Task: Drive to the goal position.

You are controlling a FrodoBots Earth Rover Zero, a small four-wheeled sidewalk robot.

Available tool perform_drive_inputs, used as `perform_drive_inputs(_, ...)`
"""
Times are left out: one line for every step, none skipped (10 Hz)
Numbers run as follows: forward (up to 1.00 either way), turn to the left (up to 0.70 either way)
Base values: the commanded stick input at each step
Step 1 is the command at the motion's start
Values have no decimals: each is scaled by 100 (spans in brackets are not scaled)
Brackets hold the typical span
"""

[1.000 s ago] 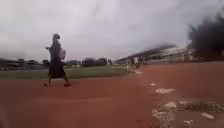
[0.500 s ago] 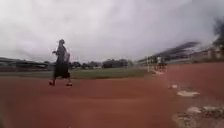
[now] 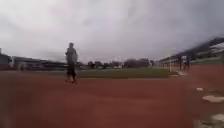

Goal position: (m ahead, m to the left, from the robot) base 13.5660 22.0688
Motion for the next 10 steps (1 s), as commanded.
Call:
perform_drive_inputs(0,50)
perform_drive_inputs(0,50)
perform_drive_inputs(0,50)
perform_drive_inputs(0,50)
perform_drive_inputs(0,50)
perform_drive_inputs(0,50)
perform_drive_inputs(0,50)
perform_drive_inputs(0,50)
perform_drive_inputs(0,50)
perform_drive_inputs(0,50)
